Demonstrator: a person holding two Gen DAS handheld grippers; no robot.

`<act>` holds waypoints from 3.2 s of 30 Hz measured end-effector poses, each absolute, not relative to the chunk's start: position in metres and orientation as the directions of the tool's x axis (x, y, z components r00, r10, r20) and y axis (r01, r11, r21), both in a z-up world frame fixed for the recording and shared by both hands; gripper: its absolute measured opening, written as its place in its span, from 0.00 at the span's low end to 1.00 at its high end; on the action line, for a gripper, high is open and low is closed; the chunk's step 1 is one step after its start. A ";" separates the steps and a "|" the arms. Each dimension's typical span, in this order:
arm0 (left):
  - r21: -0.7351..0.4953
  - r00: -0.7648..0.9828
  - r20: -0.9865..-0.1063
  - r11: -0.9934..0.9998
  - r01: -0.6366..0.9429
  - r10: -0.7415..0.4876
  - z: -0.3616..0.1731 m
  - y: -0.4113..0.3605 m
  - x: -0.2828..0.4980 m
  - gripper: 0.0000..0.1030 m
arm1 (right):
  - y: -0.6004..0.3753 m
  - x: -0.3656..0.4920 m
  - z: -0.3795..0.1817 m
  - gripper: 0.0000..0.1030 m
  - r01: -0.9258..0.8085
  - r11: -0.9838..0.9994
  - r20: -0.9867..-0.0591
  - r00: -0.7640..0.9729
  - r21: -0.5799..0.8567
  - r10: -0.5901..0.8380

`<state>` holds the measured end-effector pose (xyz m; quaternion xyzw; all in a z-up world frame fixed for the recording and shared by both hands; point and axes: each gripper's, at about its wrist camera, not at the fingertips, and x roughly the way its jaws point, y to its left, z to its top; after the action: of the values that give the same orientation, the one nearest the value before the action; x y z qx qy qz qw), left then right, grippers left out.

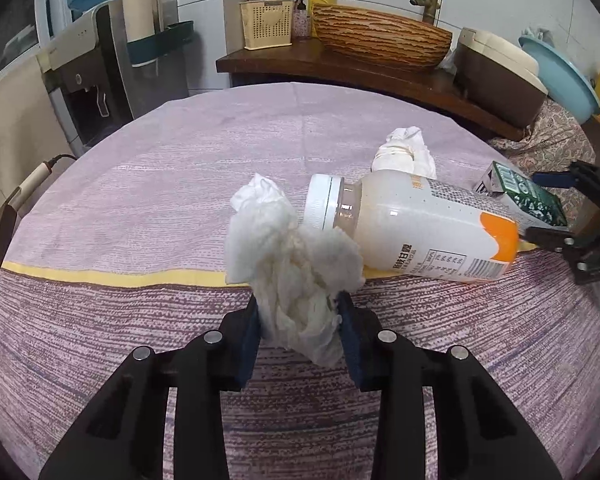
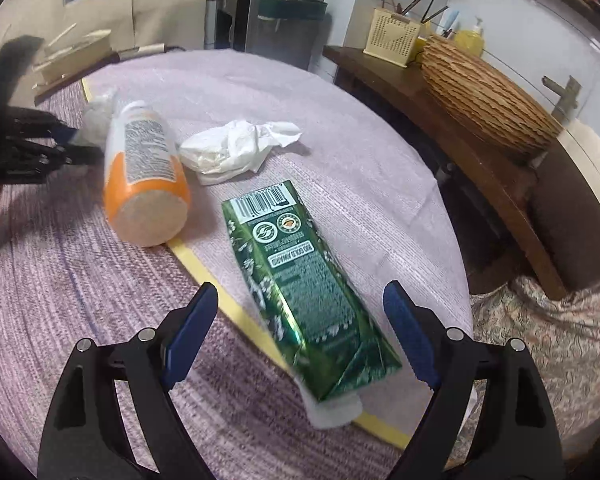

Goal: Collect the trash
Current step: 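Grasp the green drink carton with the right gripper, then carry the carton and tissue over the bin and open both grippers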

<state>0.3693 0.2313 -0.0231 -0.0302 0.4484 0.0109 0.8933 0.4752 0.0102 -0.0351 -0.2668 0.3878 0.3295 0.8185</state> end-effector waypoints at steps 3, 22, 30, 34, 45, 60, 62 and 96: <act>-0.052 0.605 -0.796 0.997 -0.048 -0.013 -0.020 0.232 0.364 0.34 | 0.018 0.485 -0.044 0.81 -0.753 0.626 -0.819 0.481 -0.205 0.311; -0.107 0.655 -0.749 0.994 0.031 -0.101 0.003 0.167 0.320 0.34 | -0.036 0.424 -0.021 0.49 -0.678 0.726 -0.741 0.545 -0.114 0.393; -0.161 0.662 -0.713 0.973 0.166 -0.231 0.015 0.088 0.280 0.34 | -0.115 0.354 -0.002 0.49 -0.590 0.807 -0.681 0.602 -0.028 0.417; -0.188 0.659 -0.686 0.950 0.248 -0.308 0.020 0.042 0.265 0.34 | -0.164 0.323 0.003 0.49 -0.517 0.856 -0.659 0.651 -0.020 0.378; -0.248 0.609 -0.649 0.884 0.397 -0.456 0.013 -0.066 0.243 0.34 | -0.291 0.264 -0.028 0.49 -0.261 0.965 -0.676 0.705 0.033 0.214; -0.251 0.517 -0.695 0.842 0.477 -0.500 -0.028 -0.161 0.231 0.34 | -0.335 0.286 -0.159 0.49 -0.087 0.985 -0.791 0.587 0.150 0.172; -0.250 0.509 -0.703 0.843 0.477 -0.497 -0.032 -0.166 0.231 0.34 | -0.332 0.293 -0.175 0.49 -0.077 0.984 -0.802 0.571 0.159 0.174; -0.214 0.396 -0.819 0.862 0.459 -0.414 -0.118 -0.249 0.270 0.55 | -0.415 0.232 -0.153 0.64 0.159 0.973 -0.751 0.659 0.169 0.023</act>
<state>0.2697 -0.2491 -0.1178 0.0233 0.4833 -0.2614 0.8352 0.2319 -0.4150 -0.1533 0.1105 0.4109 -0.0376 0.9042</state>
